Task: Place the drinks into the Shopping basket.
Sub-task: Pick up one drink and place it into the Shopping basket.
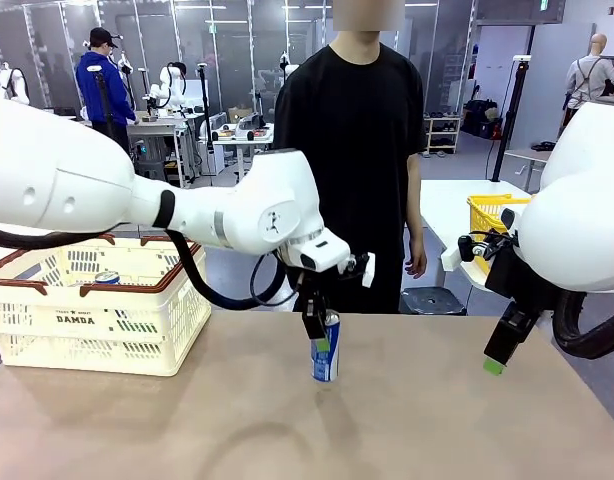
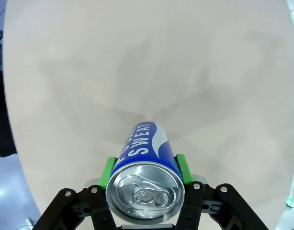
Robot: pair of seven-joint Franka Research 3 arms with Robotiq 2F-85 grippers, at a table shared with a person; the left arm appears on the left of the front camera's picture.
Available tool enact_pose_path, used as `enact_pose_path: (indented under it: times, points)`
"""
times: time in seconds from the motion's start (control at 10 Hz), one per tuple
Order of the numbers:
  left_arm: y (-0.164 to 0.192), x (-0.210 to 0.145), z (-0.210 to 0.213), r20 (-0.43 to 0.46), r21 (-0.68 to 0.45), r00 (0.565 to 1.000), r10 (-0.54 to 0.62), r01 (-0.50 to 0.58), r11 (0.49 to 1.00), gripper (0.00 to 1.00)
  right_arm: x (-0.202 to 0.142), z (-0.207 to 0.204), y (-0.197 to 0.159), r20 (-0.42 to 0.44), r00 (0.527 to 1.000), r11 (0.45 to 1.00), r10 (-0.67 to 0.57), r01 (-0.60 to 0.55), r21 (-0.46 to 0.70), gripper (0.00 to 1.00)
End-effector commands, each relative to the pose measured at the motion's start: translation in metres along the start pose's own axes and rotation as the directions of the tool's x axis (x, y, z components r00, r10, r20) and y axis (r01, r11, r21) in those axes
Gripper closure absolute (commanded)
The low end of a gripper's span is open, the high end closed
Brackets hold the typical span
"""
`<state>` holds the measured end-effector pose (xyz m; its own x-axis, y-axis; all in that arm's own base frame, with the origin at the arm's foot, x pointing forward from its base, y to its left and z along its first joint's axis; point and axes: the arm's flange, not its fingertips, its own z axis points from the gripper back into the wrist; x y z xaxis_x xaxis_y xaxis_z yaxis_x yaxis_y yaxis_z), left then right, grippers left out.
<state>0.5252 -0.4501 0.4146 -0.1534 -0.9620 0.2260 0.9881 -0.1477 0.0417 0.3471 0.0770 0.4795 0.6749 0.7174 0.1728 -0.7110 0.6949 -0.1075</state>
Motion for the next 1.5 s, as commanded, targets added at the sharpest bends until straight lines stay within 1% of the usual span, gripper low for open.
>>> enact_pose_path:
  times: [0.0, 0.1, 0.2, 0.4, 0.5, 0.7, 0.9, 1.1, 1.2, 1.4]
  points:
    - [-0.02, -0.016, 0.048, 0.011, 0.005, 0.999, 0.044, -0.044, 0.999, 0.99, 0.002, 0.002, -0.001, -0.009, 1.0, 1.0, -0.002, 0.002, -0.002, 0.0]
    - [-0.026, -0.027, 0.068, 0.008, 0.015, 0.999, 0.05, -0.05, 0.999, 0.99, 0.002, 0.002, -0.001, -0.009, 1.0, 1.0, -0.002, 0.002, -0.002, 0.0]
    - [-0.032, -0.04, 0.088, -0.013, 0.015, 0.998, 0.061, -0.06, 0.998, 0.99, 0.002, 0.002, -0.001, -0.009, 1.0, 1.0, -0.002, 0.002, -0.002, 0.0]
    - [-0.044, -0.073, 0.123, -0.05, 0.045, 0.991, 0.121, -0.118, 0.992, 0.99, 0.002, 0.002, -0.001, -0.009, 1.0, 1.0, -0.002, 0.002, -0.002, 0.0]
    - [-0.05, -0.087, 0.136, -0.049, 0.062, 0.989, 0.138, -0.135, 0.989, 0.99, 0.002, 0.002, -0.001, -0.009, 1.0, 1.0, -0.002, 0.002, -0.002, 0.0]
    - [-0.064, -0.109, 0.156, -0.004, 0.087, 0.988, 0.154, -0.153, 0.984, 0.99, 0.002, 0.002, -0.001, -0.009, 1.0, 1.0, -0.002, 0.002, -0.002, 0.0]
    - [-0.075, -0.126, 0.167, -0.008, 0.11, 0.987, 0.163, -0.162, 0.981, 0.99, 0.002, 0.002, -0.001, -0.009, 1.0, 1.0, -0.002, 0.002, -0.002, 0.0]
    - [-0.083, -0.136, 0.173, -0.004, 0.129, 0.987, 0.163, -0.161, 0.978, 0.99, 0.002, 0.002, -0.001, -0.009, 1.0, 1.0, -0.002, 0.002, -0.002, 0.0]
    - [-0.067, -0.125, 0.171, -0.041, 0.097, 0.983, 0.181, -0.176, 0.98, 0.99, 0.002, 0.002, -0.001, -0.009, 1.0, 1.0, -0.002, 0.002, -0.002, 0.0]
    - [-0.067, -0.125, 0.171, -0.041, 0.097, 0.983, 0.181, -0.176, 0.98, 0.99, 0.002, 0.002, -0.001, -0.009, 1.0, 1.0, -0.002, 0.002, -0.002, 0.0]
